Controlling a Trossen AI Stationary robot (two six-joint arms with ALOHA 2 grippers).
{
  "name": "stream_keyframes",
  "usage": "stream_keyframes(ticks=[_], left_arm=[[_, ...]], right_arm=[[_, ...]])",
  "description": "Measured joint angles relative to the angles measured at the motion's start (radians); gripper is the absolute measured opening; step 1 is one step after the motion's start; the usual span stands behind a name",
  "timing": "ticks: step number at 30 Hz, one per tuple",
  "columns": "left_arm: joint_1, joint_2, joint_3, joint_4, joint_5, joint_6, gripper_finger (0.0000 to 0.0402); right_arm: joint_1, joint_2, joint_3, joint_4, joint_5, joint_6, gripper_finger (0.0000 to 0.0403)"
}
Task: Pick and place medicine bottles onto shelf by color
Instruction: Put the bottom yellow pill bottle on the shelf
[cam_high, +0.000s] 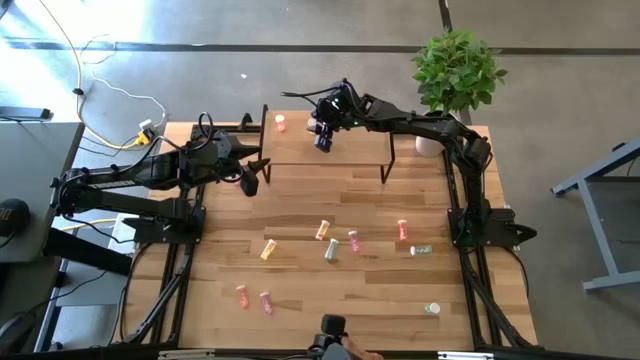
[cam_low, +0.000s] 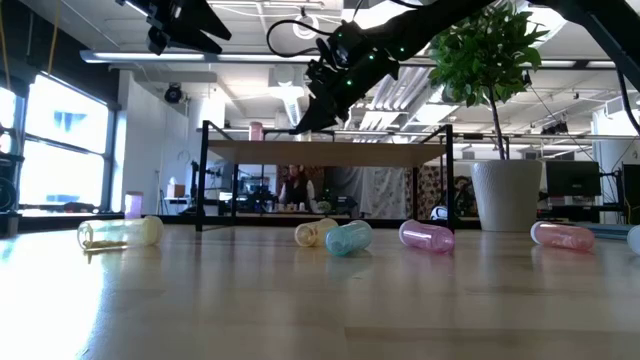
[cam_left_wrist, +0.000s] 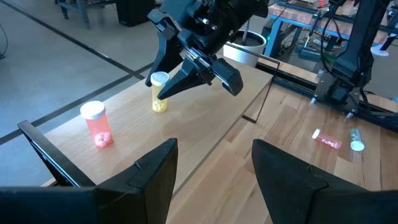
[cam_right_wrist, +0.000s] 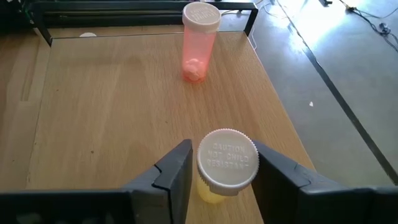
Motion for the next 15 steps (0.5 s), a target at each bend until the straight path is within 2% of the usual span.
stream_keyframes(ticks=[8, 15], left_arm=[[0.000, 0.000, 0.000, 0.000, 0.000, 0.000, 0.0195], [0.000, 0.000, 0.000, -0.009, 0.000, 0.000, 0.0195]], right_arm=[[0.000, 0.000, 0.000, 0.000, 0.003, 0.001, 0.0169], [0.000, -0.001, 0.000, 0.008, 0.007, 0.002, 0.0172]])
